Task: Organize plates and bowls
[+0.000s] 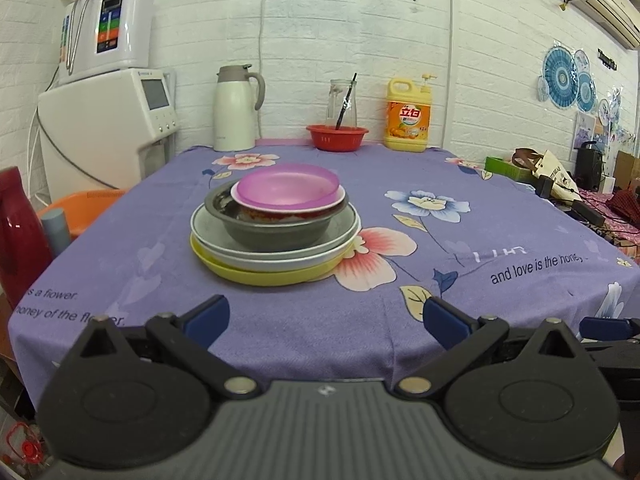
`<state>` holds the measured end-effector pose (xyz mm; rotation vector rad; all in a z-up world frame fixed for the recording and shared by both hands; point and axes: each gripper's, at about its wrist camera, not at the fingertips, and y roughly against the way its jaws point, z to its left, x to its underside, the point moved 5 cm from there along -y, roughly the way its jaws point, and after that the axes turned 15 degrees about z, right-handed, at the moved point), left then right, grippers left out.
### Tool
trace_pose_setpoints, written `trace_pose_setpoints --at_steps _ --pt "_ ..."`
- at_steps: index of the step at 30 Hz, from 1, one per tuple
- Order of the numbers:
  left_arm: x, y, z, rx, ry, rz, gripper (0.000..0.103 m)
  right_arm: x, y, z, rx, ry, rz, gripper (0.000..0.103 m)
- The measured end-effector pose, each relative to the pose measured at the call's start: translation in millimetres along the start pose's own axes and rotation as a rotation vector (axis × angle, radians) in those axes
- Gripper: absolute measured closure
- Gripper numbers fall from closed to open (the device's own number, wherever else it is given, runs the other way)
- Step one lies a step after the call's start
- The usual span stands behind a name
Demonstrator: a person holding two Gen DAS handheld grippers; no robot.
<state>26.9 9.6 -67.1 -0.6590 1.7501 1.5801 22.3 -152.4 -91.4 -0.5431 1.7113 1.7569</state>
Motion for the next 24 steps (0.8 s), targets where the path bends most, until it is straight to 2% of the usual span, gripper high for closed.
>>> trace_pose_setpoints --at_steps 3,7,16,20,24 --pt "-1.8 -0.3 -0.3 -0.003 0.003 0.005 0.0 -0.1 8.7 -5.2 0.018 -0.006 -0.03 0.0" --pt "-3.6 1.3 0.1 -0.002 0.007 0.006 0.0 -1.5 16.2 -12.6 -0.004 -0.032 -0.053 0.0" --pt "-9.7 7.4 4.4 -0.036 -0.003 -0.023 0.0 -1.6 16.1 -11.7 -0.05 -0.038 -0.044 0.0" --pt "-18.5 13.1 11.1 -0.035 0.026 -0.034 0.0 -0.8 16.0 -9.0 -0.059 -0.031 -0.039 0.0" --pt "-27.6 20.5 13.1 -0.068 0.021 -0.067 0.0 -0.5 16.5 -7.1 -0.095 -0.037 -0.031 0.0"
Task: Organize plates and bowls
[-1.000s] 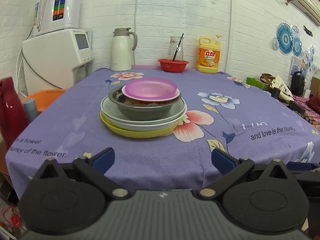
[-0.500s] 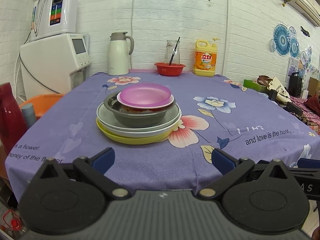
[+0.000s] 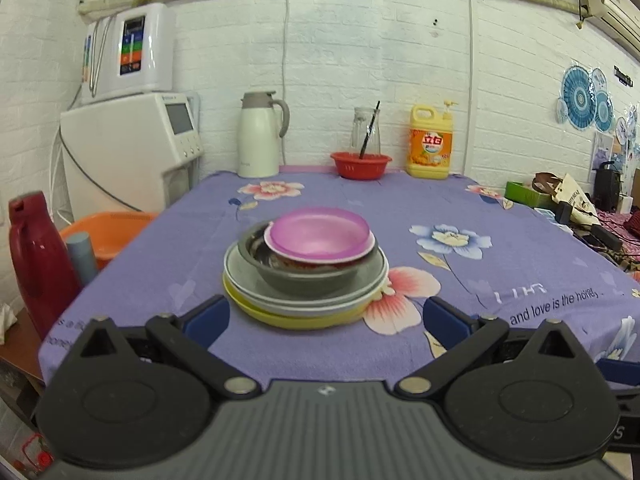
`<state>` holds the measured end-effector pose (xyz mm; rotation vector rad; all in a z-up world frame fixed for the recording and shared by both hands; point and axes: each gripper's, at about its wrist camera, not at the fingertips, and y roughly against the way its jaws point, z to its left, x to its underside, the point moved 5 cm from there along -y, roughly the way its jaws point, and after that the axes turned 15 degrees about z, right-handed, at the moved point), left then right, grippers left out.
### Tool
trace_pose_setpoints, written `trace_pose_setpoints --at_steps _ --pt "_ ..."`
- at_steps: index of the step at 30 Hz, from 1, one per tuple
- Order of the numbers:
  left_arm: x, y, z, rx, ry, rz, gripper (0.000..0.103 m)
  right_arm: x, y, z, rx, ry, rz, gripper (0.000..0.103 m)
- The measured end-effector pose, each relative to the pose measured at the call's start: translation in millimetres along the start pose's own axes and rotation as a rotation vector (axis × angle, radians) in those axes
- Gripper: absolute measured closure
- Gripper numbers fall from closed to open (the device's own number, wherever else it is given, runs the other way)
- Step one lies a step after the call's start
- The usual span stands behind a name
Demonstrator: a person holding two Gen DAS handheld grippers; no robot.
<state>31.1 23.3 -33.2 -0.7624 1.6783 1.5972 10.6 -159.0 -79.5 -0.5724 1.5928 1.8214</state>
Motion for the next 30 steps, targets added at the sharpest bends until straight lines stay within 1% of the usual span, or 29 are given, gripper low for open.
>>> trace_pose_setpoints --at_steps 4,9,13,16,19,21,25,30 --pt "3.5 -2.6 -2.2 0.008 -0.012 0.017 0.0 1.6 -2.3 3.4 -0.041 -0.001 0.023 0.0" --pt "12.4 -14.9 -0.9 0.005 -0.008 0.054 0.0 9.5 -21.3 5.0 -0.078 -0.006 0.105 0.0" --pt "18.8 -23.7 2.3 0.01 0.002 0.088 0.0 16.4 -34.1 3.3 -0.084 -0.009 0.158 0.0" --pt "19.6 -24.7 3.5 0.022 0.005 0.091 0.0 19.1 -38.3 4.2 -0.094 -0.01 0.183 0.0" --pt "19.2 -21.2 2.3 0.028 -0.001 0.074 0.0 19.8 -36.5 6.6 -0.102 -0.002 0.183 0.0" --pt "19.0 -19.6 0.8 0.02 -0.008 0.064 0.0 19.5 -35.7 6.6 -0.102 0.008 0.181 0.0" --pt "18.2 -20.8 3.0 0.02 0.003 0.068 0.0 19.8 -37.6 6.4 -0.122 0.008 0.19 0.0" --pt "19.3 -20.2 2.8 0.015 0.006 0.059 0.0 18.6 -36.7 4.0 -0.124 0.001 0.186 0.0"
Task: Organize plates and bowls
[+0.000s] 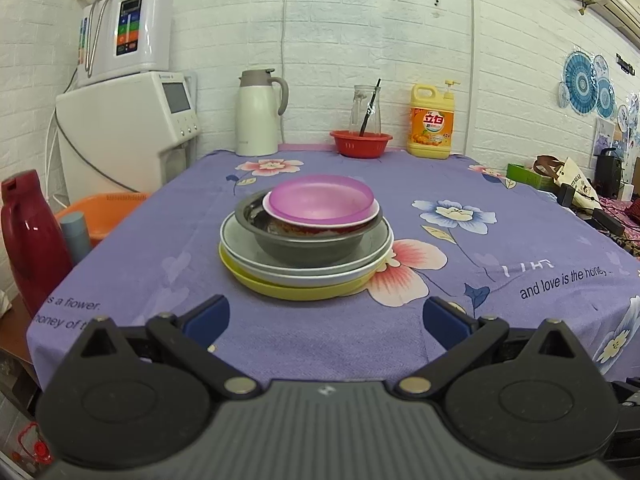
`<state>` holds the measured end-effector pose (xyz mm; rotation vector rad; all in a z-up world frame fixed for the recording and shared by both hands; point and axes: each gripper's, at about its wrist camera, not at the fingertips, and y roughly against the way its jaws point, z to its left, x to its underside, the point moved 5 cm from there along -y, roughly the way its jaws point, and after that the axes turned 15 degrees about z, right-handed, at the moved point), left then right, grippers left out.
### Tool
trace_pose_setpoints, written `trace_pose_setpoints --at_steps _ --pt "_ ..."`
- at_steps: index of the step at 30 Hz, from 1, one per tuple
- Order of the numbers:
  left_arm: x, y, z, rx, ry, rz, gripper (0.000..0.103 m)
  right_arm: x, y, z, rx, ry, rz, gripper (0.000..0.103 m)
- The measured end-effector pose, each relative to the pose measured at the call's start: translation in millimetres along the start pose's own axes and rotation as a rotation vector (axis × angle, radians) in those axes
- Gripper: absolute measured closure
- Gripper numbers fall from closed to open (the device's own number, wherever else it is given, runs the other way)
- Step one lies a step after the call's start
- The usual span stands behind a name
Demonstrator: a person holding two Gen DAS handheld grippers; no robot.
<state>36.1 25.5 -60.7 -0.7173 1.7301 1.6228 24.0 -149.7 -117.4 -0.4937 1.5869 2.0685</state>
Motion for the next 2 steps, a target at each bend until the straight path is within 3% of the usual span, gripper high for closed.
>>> trace_pose_setpoints --at_steps 2 --pt "-0.1 0.0 -0.1 0.007 -0.001 0.004 0.0 -0.3 0.8 -0.7 0.0 -0.004 -0.003 0.0"
